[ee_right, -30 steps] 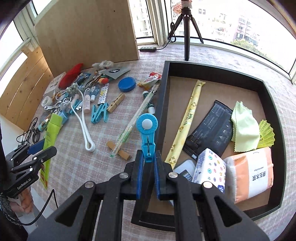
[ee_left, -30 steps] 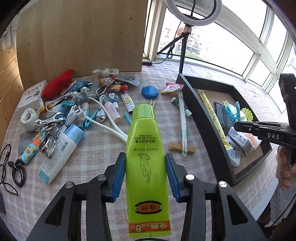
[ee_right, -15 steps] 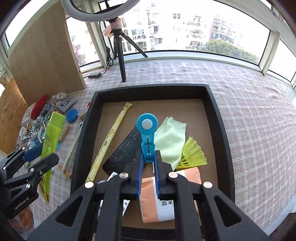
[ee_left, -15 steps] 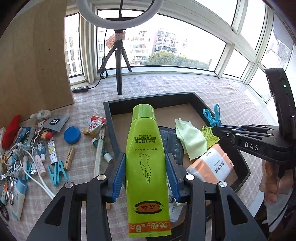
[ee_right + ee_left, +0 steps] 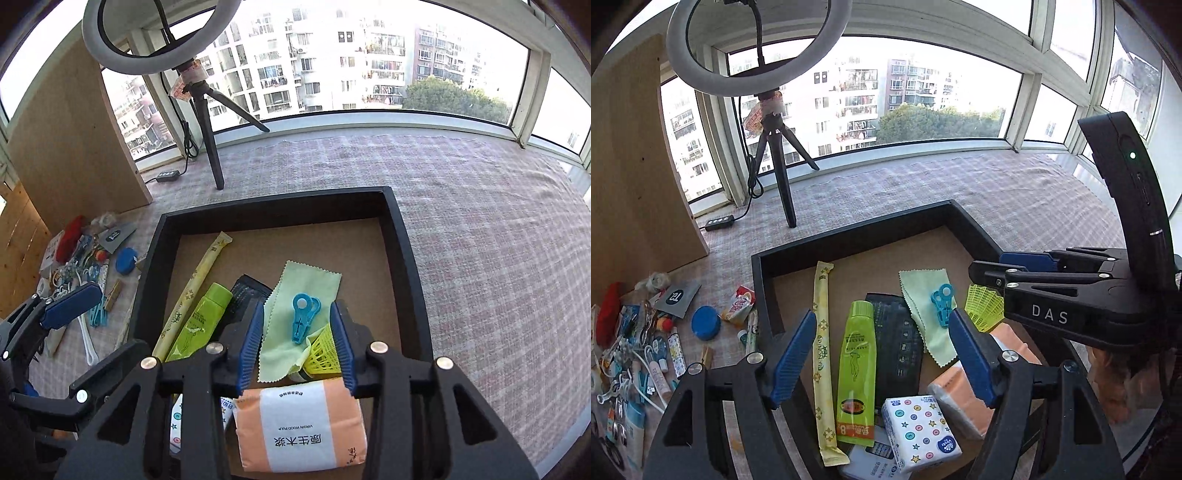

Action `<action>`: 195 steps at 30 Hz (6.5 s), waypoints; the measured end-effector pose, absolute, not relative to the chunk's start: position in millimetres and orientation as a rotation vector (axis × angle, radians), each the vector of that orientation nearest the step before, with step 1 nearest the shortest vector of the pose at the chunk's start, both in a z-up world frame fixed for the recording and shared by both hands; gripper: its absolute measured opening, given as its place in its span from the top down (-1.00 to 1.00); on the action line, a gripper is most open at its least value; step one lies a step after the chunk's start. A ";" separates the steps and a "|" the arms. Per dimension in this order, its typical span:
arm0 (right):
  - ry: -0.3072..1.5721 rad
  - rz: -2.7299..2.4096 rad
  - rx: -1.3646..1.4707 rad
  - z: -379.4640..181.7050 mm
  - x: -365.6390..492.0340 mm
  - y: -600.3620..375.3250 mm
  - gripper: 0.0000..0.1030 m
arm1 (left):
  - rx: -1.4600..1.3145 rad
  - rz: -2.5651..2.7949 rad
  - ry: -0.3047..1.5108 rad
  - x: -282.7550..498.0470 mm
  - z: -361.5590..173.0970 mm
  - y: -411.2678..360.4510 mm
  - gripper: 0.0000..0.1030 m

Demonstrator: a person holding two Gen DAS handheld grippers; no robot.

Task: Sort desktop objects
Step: 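Carry the green tube and blue clip into the tray and open both grippers, then grasp the white lotion bottle with blue cap with the left gripper, then carry the lotion bottle into the tray and open the left gripper, then grasp the steel clamp with the left gripper while the right grasps the white cable massager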

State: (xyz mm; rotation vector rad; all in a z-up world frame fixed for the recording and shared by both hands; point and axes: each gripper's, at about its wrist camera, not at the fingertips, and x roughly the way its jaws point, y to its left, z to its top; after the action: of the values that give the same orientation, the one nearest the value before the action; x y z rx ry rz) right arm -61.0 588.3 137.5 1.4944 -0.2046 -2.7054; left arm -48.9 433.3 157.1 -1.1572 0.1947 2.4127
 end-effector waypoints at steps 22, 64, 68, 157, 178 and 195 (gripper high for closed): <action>-0.177 -2.611 1.433 138.6 -43.8 538.7 0.29 | -1.275 2.499 0.126 -34.8 140.0 339.5 -0.32; 0.181 -2.064 1.514 45.4 -95.8 113.3 0.29 | -1.411 2.541 0.091 14.6 23.5 1.3 -0.35; 0.112 -2.025 1.534 42.7 -103.3 111.1 0.29 | -1.425 2.500 0.130 10.2 14.8 11.9 -0.16; -0.227 -2.376 1.440 141.0 -55.2 494.3 0.02 | -1.229 2.476 0.249 28.7 112.2 346.1 -0.05; 0.111 -2.256 1.313 126.8 -41.2 340.1 0.02 | -1.550 2.728 0.075 28.5 74.3 123.7 -0.09; 0.397 -2.069 1.390 64.1 -59.5 208.0 0.03 | -1.699 2.798 -0.227 1.7 35.6 25.4 -0.26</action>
State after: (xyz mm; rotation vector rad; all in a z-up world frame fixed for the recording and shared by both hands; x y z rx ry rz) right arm -59.5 208.0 64.1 1.3903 0.3969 -2.0686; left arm 1.7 25.4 35.6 -1.6991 -0.2266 2.7982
